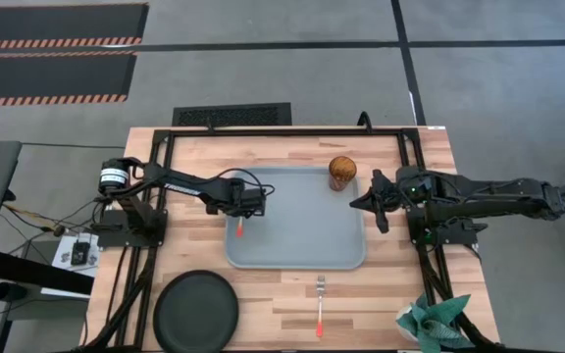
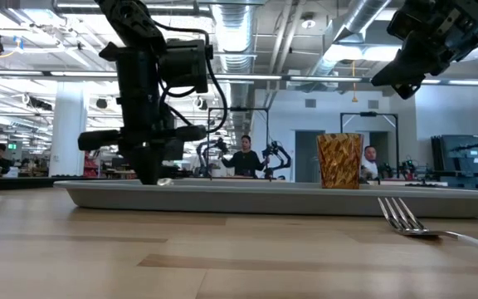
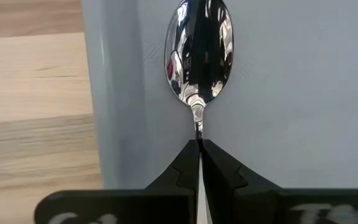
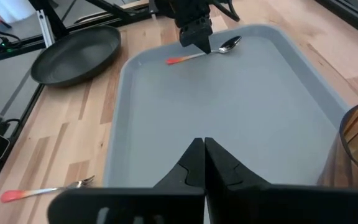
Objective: Pick and place plate/cup/fork/spoon on tray
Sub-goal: Put the orange spoon on the left side of the gray serving tray, then put the orange fork on the gray serving tray to the right of the orange spoon
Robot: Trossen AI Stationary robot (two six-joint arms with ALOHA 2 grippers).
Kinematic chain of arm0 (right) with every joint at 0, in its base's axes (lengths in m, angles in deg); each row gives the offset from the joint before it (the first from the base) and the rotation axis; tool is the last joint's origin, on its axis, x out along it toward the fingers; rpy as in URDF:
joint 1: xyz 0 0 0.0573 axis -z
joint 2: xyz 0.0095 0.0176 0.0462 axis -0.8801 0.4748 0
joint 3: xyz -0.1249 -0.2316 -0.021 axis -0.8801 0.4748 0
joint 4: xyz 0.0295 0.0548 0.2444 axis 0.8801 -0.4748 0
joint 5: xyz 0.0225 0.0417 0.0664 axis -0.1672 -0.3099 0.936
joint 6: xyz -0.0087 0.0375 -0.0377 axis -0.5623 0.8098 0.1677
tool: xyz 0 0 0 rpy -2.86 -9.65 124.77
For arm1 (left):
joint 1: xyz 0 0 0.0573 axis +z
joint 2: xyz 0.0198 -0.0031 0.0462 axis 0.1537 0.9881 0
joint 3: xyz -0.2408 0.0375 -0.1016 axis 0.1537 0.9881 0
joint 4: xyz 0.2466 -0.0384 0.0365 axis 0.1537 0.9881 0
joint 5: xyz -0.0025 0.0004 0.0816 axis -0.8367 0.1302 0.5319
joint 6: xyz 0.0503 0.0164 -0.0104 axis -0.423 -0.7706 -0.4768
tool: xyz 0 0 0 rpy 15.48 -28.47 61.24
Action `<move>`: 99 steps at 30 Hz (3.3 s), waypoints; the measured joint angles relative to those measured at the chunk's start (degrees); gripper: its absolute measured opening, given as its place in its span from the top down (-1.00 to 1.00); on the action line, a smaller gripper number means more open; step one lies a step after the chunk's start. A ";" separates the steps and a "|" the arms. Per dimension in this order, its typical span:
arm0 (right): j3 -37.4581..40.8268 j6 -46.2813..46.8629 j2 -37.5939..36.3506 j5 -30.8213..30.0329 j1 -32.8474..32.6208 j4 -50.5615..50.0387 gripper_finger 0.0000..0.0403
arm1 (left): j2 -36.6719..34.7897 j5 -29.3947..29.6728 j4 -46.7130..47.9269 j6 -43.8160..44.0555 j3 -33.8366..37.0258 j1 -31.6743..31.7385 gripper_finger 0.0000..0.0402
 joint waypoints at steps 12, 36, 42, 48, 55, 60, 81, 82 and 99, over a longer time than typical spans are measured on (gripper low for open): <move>0.00 0.00 0.00 0.02 -0.01 -0.02 0.95 | 0.07 0.15 0.36 0.25 0.00 0.00 1.00; 0.01 0.02 0.00 0.02 0.00 0.00 0.95 | -1.38 -0.25 4.23 0.62 0.26 0.17 1.00; 0.00 0.04 -0.01 0.02 0.00 -0.01 0.95 | -1.40 -0.52 3.33 0.61 0.24 0.15 0.95; 0.00 0.04 0.00 0.02 0.01 -0.02 0.95 | -1.46 -0.33 2.35 0.31 0.20 0.15 0.73; 0.00 0.04 -0.02 0.02 -0.01 0.00 0.95 | -1.75 -0.28 1.68 0.07 0.17 0.15 0.60; 0.00 0.03 -0.01 0.02 0.00 -0.01 0.95 | -4.39 0.32 1.30 -0.95 0.15 0.15 0.59; 0.00 4.29 -0.02 -0.47 -0.02 0.04 0.95 | -14.99 2.69 -31.44 -40.19 0.48 -5.95 0.99; 0.01 5.24 0.00 -0.95 -0.05 0.04 0.95 | -14.97 1.22 -33.11 -42.03 0.48 -5.65 1.00; -0.82 30.37 9.30 -17.70 -10.67 -0.23 0.97 | -14.93 -21.29 -58.34 -54.62 8.19 -5.14 1.00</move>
